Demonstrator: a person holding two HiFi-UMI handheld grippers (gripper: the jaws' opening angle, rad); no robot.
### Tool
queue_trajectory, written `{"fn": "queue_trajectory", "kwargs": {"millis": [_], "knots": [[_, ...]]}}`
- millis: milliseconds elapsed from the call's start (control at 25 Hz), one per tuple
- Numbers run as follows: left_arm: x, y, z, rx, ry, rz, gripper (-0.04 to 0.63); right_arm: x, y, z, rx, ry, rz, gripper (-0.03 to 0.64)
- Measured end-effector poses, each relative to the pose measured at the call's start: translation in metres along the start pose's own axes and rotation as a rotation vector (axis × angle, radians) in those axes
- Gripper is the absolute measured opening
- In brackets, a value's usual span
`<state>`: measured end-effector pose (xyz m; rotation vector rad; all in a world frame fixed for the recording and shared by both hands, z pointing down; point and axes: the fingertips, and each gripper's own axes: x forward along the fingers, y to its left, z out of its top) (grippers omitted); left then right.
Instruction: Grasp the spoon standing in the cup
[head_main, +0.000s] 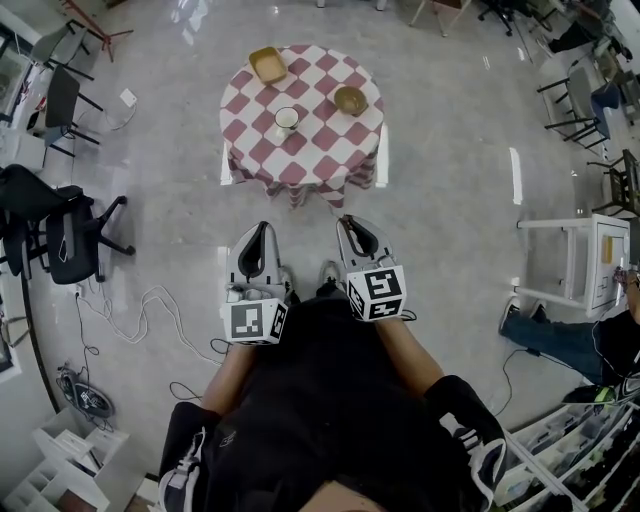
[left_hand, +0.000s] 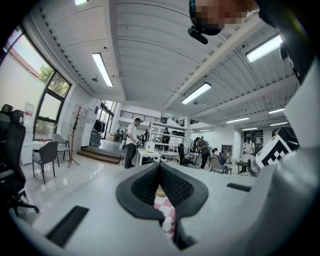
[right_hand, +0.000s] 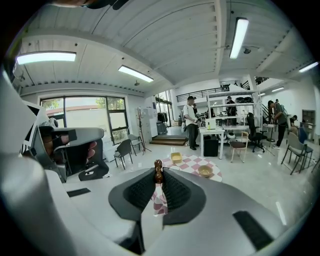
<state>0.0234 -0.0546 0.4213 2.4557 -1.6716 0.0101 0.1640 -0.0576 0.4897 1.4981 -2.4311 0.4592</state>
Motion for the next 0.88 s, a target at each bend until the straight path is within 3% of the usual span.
{"fn": "queue_trajectory", "kwargs": {"millis": [880], "knots": [[-0.004,0.009,0.001,-0.019,-0.007,0.004,0.008,0.004,0.012,-0.004,-0.009,0.005,0.010,0.057]]}}
